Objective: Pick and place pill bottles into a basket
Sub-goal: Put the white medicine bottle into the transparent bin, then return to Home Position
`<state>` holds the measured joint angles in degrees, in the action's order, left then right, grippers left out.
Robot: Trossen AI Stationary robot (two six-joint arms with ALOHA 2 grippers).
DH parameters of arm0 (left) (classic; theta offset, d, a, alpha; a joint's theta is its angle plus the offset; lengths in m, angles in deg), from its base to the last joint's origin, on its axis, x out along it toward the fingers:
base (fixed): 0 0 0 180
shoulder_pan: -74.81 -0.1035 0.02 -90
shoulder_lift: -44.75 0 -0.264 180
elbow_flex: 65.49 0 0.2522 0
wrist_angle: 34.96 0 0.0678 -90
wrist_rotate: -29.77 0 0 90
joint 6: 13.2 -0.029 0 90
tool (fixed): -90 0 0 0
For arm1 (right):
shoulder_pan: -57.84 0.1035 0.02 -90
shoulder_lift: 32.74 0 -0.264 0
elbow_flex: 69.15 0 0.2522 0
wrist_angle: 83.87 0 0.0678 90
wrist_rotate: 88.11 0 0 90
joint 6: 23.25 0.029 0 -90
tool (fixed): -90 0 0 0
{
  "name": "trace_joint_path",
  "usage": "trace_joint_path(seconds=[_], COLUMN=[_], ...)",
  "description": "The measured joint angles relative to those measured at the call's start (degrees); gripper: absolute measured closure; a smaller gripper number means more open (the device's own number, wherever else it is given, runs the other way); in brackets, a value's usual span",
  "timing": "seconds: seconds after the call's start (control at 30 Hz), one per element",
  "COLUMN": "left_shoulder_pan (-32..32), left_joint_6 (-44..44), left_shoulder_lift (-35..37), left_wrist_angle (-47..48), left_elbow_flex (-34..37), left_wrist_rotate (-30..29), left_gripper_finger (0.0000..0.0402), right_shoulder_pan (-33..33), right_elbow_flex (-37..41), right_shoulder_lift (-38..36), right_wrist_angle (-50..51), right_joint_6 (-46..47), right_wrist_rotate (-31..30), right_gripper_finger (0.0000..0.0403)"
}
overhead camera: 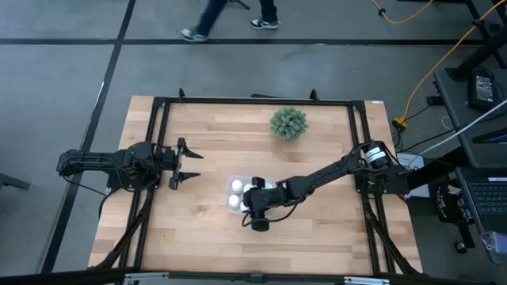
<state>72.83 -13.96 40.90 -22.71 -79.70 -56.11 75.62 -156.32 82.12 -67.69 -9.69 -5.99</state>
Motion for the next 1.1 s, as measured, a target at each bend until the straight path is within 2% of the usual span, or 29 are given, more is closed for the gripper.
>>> trace_joint_path(seconds=[0.2,0.57,0.73,0.97,1.1], left_shoulder_pan=[0.0,0.0,0.0,0.0,0.0], left_joint_6=[-0.02,-0.02,-0.02,-0.02,-0.02], left_shoulder_lift=[0.0,-0.01,-0.02,-0.01,-0.02], left_wrist_angle=[0.0,0.0,0.0,0.01,0.02], left_elbow_flex=[0.0,-0.02,-0.01,0.0,-0.01], left_wrist_rotate=[0.0,0.0,-0.01,0.0,0.0], left_gripper_finger=[0.0111,0.0111,0.0111,0.0111,0.0111], right_shoulder_pan=[0.04,0.04,0.71,4.67,5.23], right_elbow_flex=[-0.1,-7.41,-15.93,-32.24,-36.53], right_shoulder_lift=[-0.12,-0.3,-0.3,-0.41,-2.58], right_wrist_angle=[-2.69,4.38,12.23,25.48,26.92], right_joint_6=[1.09,-3.42,-4.36,-13.93,-16.93], right_wrist_rotate=[0.02,0.01,-0.65,-2.92,2.42], right_gripper_finger=[0.021,0.0208,0.0208,0.0208,0.0215])
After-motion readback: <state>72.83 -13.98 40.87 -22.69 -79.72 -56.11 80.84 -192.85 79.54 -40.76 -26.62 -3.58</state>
